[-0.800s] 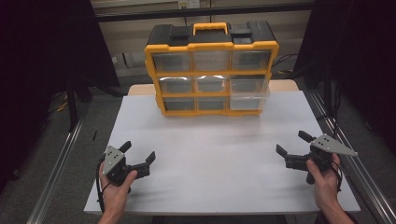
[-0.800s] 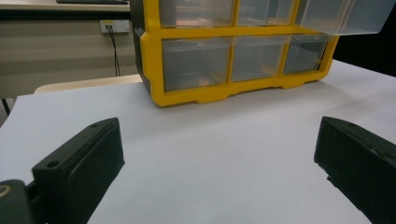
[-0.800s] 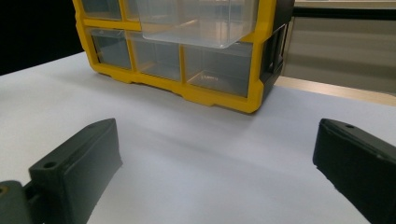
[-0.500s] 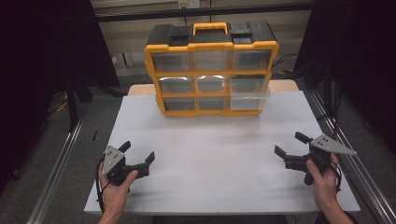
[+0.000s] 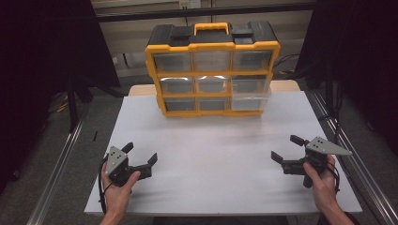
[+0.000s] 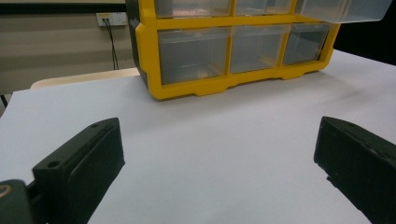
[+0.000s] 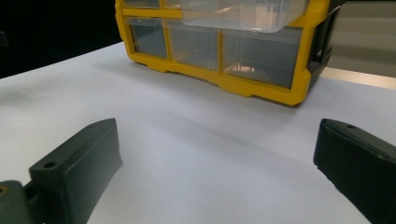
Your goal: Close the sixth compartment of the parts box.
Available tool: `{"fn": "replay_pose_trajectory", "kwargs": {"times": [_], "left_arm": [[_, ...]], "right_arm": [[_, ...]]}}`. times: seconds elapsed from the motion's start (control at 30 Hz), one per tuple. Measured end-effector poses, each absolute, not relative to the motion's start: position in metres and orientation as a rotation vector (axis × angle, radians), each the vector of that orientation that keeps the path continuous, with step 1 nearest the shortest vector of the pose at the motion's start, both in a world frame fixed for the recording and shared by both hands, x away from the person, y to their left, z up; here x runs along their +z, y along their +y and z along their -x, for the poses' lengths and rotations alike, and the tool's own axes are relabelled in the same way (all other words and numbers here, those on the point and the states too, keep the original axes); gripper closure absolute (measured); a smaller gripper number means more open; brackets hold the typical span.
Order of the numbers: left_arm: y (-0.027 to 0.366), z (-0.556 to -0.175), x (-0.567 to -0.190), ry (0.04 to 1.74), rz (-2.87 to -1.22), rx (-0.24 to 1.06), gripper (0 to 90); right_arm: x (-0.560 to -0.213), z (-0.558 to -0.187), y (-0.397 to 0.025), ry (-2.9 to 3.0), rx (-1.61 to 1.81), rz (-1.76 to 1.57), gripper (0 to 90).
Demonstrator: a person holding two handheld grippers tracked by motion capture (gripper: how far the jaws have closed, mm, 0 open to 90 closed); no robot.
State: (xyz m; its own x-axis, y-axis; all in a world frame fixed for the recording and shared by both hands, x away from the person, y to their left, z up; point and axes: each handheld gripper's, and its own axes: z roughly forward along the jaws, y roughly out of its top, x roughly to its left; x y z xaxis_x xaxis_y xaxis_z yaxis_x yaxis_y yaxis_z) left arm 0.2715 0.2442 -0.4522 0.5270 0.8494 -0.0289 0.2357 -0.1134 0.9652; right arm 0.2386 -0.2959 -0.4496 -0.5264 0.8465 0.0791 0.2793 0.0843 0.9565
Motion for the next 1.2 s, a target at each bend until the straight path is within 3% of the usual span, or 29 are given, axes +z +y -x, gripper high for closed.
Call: {"fn": "replay_pose_trajectory", "kwargs": {"times": [1.2], "left_arm": [[0.248,-0.269,-0.451,0.941,-1.629,0.682,2.1]], "right_arm": [[-0.437,-0.24,-0.274,1.824,1.603,-1.013,0.6]]}}
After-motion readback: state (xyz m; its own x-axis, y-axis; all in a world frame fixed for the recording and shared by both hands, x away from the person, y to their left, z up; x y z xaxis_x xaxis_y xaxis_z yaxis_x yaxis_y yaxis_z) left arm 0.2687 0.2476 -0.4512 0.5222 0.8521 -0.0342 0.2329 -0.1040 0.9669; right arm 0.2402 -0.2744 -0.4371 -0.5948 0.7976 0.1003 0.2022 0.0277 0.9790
